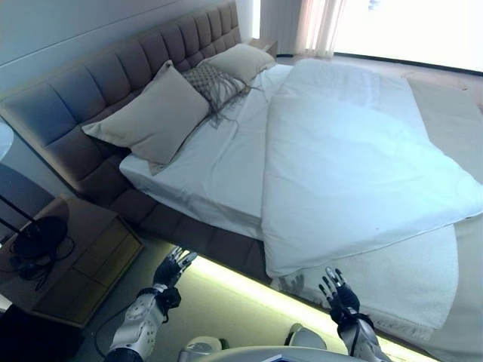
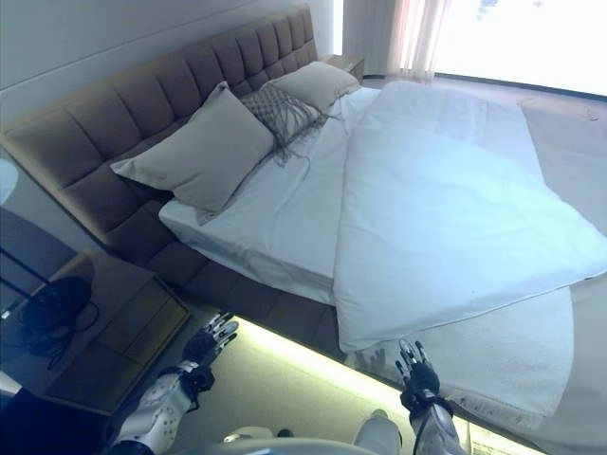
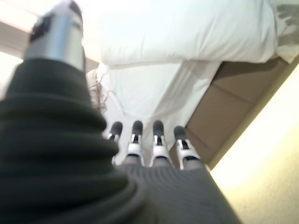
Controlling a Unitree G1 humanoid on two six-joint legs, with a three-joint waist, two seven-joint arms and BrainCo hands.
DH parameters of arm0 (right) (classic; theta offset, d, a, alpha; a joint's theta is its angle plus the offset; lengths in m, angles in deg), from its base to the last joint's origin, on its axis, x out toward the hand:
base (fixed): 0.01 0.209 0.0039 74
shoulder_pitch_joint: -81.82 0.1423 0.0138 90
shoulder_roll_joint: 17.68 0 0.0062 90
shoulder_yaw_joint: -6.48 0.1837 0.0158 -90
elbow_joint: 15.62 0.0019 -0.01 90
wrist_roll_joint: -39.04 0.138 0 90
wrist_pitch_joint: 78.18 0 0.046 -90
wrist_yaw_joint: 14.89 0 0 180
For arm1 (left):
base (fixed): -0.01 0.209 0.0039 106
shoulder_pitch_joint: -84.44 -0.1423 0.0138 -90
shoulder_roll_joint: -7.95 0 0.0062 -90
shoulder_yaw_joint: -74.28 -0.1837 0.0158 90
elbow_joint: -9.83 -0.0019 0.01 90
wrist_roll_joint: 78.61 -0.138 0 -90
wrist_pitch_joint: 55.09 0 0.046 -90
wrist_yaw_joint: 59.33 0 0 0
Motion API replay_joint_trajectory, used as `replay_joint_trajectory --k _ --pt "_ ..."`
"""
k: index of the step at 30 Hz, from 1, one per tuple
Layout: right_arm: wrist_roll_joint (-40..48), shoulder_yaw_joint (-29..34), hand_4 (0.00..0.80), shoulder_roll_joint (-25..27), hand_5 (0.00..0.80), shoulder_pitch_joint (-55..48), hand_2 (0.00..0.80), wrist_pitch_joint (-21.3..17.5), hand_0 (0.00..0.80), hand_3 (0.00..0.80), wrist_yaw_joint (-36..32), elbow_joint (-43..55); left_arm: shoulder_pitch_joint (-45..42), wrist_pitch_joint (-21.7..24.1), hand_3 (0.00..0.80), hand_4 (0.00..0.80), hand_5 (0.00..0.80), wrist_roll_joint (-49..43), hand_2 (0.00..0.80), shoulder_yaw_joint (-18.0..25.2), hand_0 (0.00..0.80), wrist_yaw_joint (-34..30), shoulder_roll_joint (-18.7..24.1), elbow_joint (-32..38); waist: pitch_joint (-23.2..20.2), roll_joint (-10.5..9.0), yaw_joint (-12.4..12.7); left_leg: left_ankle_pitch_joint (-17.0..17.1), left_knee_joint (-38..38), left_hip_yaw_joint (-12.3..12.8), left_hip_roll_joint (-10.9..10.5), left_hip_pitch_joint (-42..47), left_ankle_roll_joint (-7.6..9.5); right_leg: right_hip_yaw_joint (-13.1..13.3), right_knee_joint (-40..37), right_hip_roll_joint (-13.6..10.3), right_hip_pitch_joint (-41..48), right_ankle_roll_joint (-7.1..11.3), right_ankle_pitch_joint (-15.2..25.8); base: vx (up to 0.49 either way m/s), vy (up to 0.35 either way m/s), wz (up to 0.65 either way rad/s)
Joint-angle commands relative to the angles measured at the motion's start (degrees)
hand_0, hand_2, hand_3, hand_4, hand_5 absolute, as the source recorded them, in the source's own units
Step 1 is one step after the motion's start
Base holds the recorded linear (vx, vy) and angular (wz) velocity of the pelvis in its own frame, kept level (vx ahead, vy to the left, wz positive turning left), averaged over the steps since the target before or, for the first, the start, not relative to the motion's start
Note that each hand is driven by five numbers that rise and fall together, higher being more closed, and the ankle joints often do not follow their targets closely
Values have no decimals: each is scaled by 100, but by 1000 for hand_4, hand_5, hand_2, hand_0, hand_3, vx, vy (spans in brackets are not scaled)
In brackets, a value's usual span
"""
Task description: Make the bed neatly
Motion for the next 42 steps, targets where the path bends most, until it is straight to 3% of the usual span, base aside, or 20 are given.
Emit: replay_joint_trajectory --k 1,6,11,15,16,20,22,25,27,29,32,35,39,42 --pt "171 91 0 -58 0 226 0 -156 0 0 -208 159 326 149 0 0 0 75 0 330 0 -273 90 367 213 -287 -47 -790 585 -210 -466 520 309 16 -1917 27 210 215 1846 179 -109 -16" --pt "91 197 0 -105 0 46 0 -75 0 0 -402 108 36 126 0 0 0 54 0 397 0 -207 -1 564 154 -341 33 -905 702 -117 -389 610 291 -188 -1550 14 415 246 1725 168 -165 -6" --pt "70 89 0 -47 0 142 0 -50 0 0 -465 43 72 206 0 0 0 193 0 400 0 -152 -12 489 155 -338 -9 -1030 1130 -119 -283 475 230 -4 -1201 208 524 92 1327 157 -237 3" --pt "-52 -37 0 32 0 137 0 53 0 0 -437 158 103 305 0 0 0 284 0 301 0 -217 -45 522 128 -298 -128 -590 1764 -135 -58 212 -20 114 -1047 519 623 -137 811 146 -238 0" --pt "-114 -57 0 100 0 180 0 53 0 0 -360 100 129 309 0 0 0 378 0 257 0 -196 -87 547 156 -287 -98 -484 2153 -102 33 65 -125 51 -1032 606 743 -261 675 123 -276 1" --pt "-81 -68 0 216 0 198 0 -7 0 0 -255 39 119 291 0 0 0 482 0 169 0 -258 -219 592 229 -339 -29 -188 3238 32 99 -426 -274 -180 -966 678 940 -540 395 92 -233 0" --pt "40 -64 0 238 0 174 0 -119 0 0 -127 -1 83 275 0 0 0 339 0 71 0 -385 -284 617 258 -351 -7 91 3342 67 321 -675 -342 -247 -990 781 1057 -673 314 80 -193 -1" --pt "217 -41 0 221 0 196 0 -161 0 0 -90 -8 69 329 0 0 0 324 0 22 0 -421 -259 627 279 -291 9 415 2715 27 584 -707 -402 -205 -1033 979 1169 -713 222 81 -81 2" --pt "292 -12 0 169 0 191 0 -92 0 0 0 55 58 355 0 0 0 343 0 65 0 -440 -226 604 259 -210 33 774 1846 -77 769 -656 -501 -95 -1107 1171 1294 -709 134 129 -9 -10" --pt "363 -43 0 152 0 178 0 -57 0 0 64 114 70 324 0 0 0 336 0 79 0 -450 -206 619 203 -112 88 1174 966 -325 916 -714 -657 0 -1214 1330 1395 -696 42 171 55 7" --pt "316 -39 0 118 0 44 0 -24 0 0 146 294 -12 267 0 0 0 213 0 45 0 -475 -288 616 172 29 168 1747 221 -518 1183 -821 -911 94 -1270 1438 1587 -707 -131 240 110 12" --pt "250 -45 0 83 0 -104 0 37 0 0 229 509 -131 209 0 0 0 154 0 42 0 -473 -346 608 172 145 211 2110 -143 -579 1385 -932 -1044 117 -1195 1455 1714 -742 -309 255 141 17" --pt "226 -41 0 84 0 -290 0 117 0 0 210 695 -368 129 0 0 0 82 0 134 0 -600 -369 562 197 329 247 2340 -445 -525 1581 -971 -1138 139 -906 1378 1871 -779 -598 353 203 -7" --pt "148 -39 0 75 0 -367 0 152 0 0 196 713 -449 70 0 0 0 62 0 206 0 -735 -365 480 193 441 244 2197 -418 -462 1573 -950 -1123 123 -618 1216 1941 -770 -815 368 264 -13"
